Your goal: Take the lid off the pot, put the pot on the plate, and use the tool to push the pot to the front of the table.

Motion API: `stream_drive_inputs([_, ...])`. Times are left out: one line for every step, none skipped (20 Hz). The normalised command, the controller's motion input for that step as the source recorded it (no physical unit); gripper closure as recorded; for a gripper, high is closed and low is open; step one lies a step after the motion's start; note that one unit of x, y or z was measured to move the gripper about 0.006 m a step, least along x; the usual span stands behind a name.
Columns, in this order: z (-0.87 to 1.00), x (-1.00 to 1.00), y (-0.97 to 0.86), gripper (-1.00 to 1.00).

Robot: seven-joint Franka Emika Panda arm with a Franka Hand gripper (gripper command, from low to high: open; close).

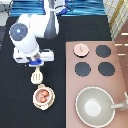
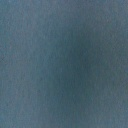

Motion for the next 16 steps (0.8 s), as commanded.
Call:
stream_drive_inputs([-0.81, -1.00, 0.37, 1.00])
stream_drive_inputs([-0.81, -0.98, 0.40, 1.00])
stream_drive_inputs([-0.78, -0.85, 0.52, 1.00])
stream_drive_inputs([-0.83, -0.62, 0.50, 1.00])
stream_drive_inputs([-0.75, -0.18, 0.55, 1.00])
stream_drive_inputs([-0.73, 0.02, 0.53, 1.00])
stream_drive_inputs([-0.65, 0.36, 0.53, 1.00])
stream_drive_inputs([-0.61, 0.54, 0.42, 1.00])
stream_drive_inputs([-0.52, 0.67, 0.37, 1.00])
stream_drive_inputs([-0.50, 0.71, 0.32, 1.00])
stream_drive_inputs([-0.35, 0.83, 0.22, 1.00])
stream_drive_inputs([-0.25, 0.97, 0.13, 1.00])
stream_drive_inputs([-0.16, 1.00, 0.08, 1.00])
stream_drive_inputs([-0.09, 1.00, 0.01, 1.00])
stream_drive_inputs([-0.01, 1.00, 0.00, 1.00])
stream_drive_inputs([0.00, 1.00, 0.00, 1.00])
